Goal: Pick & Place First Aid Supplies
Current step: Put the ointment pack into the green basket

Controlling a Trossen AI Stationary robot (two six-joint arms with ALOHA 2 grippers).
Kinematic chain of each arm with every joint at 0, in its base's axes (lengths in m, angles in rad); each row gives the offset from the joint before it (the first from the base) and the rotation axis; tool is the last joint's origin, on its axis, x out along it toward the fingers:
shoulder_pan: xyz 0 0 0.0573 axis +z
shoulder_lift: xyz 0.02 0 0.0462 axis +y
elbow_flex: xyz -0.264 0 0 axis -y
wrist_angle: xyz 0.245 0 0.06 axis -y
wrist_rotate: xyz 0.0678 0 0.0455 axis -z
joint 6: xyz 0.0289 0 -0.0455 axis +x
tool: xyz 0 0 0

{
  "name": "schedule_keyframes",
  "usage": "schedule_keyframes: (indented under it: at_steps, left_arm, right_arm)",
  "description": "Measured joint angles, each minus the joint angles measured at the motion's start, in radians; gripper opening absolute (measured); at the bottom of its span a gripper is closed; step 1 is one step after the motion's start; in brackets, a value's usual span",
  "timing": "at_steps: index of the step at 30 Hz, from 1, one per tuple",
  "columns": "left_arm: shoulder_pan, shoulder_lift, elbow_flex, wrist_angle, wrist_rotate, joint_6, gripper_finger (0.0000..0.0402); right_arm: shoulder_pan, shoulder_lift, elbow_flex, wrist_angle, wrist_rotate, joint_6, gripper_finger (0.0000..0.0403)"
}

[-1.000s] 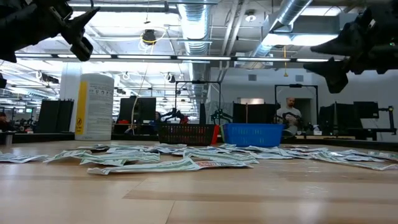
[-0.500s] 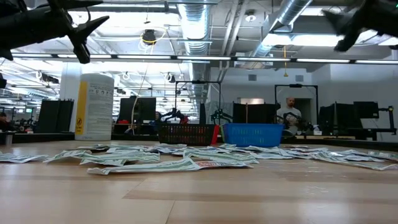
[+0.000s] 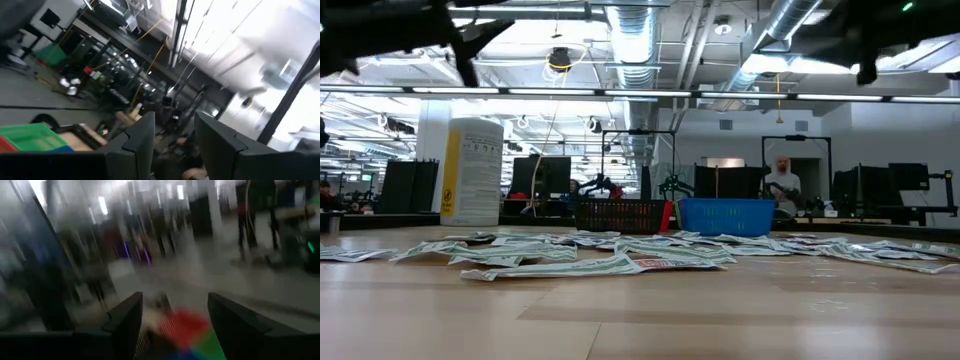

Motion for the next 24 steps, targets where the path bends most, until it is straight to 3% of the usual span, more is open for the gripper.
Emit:
schedule_keyframes:
  at_steps: [5,10,16,24]
  left_arm:
    - [0.018,0.172,0.108,-0.058,0.063,0.104,0.014]
    - [0.05,0.287,0.166,-0.106,0.113,0.109,0.014]
    - [0.083,0.319,0.176,-0.105,0.141,0.106,0.014]
    - [0.084,0.316,0.177,-0.105,0.141,0.106,0.014]
  right_arm:
    - [-0.03,0.169,0.097,-0.332,-0.011,-0.044,0.0218]
    - [-0.106,0.333,0.122,-0.47,-0.177,-0.048,0.0218]
    - [-0.199,0.535,0.124,-0.491,-0.384,-0.093,0.0211]
    - [-0.298,0.736,0.125,-0.481,-0.407,-0.205,0.0164]
